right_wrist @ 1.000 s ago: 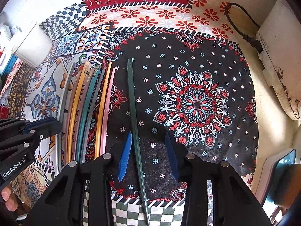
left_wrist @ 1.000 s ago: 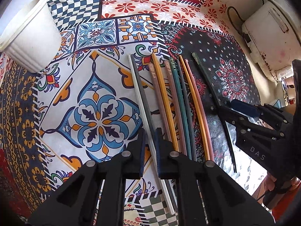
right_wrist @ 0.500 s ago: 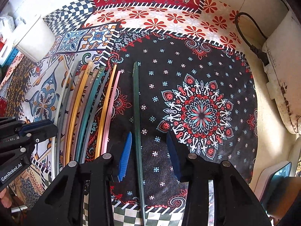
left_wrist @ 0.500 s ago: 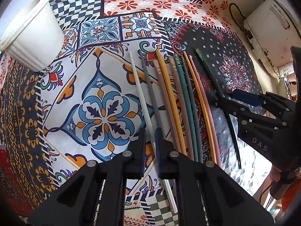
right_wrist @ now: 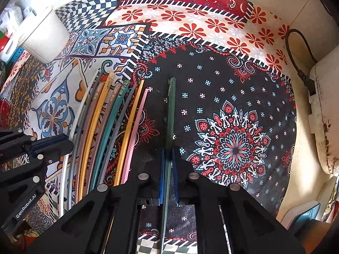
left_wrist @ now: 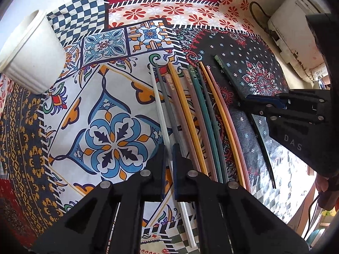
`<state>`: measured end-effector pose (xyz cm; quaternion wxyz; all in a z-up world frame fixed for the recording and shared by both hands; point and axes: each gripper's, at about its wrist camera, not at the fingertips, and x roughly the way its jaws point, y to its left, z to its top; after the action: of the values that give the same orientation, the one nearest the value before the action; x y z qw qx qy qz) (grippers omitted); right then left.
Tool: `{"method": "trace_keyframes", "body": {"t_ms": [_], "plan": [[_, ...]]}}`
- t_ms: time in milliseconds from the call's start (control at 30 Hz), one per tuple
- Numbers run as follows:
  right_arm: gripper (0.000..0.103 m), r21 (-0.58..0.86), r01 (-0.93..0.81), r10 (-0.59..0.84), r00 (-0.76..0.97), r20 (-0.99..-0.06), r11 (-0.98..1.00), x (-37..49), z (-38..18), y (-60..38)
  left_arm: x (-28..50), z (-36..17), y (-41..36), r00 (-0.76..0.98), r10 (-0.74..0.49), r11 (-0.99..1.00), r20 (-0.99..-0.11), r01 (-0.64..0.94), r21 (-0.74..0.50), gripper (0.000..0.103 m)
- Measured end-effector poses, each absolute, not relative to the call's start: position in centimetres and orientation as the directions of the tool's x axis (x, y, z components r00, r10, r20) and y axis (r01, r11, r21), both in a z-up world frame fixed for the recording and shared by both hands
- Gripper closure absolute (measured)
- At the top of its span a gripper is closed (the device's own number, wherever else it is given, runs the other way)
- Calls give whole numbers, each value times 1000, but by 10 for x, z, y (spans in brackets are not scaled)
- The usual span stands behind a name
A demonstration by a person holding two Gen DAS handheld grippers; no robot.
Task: Organize utensils
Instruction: 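Close left gripper on the white stick while right gripper closes on the dark green stick, then lift and carry both held sticks toward the white cup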
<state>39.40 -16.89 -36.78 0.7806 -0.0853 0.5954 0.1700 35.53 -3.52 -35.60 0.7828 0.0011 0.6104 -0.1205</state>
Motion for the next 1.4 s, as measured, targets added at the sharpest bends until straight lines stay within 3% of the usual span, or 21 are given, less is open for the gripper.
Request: {"method": "trace_keyframes", "body": {"t_ms": [300, 1000, 1400], "plan": [[97, 211, -256, 277, 257, -926, 943, 385, -346, -188, 358, -332, -10, 299, -225, 973, -927, 110, -201, 100], [97, 236, -291, 356, 489, -796, 927, 339, -260, -196, 301, -252, 28, 521, -237, 969, -820, 67, -237, 103], [98, 227, -292, 358, 553, -752, 929, 327, -237, -200, 346, -329, 16, 294, -246, 969, -924, 62, -238, 97]]}}
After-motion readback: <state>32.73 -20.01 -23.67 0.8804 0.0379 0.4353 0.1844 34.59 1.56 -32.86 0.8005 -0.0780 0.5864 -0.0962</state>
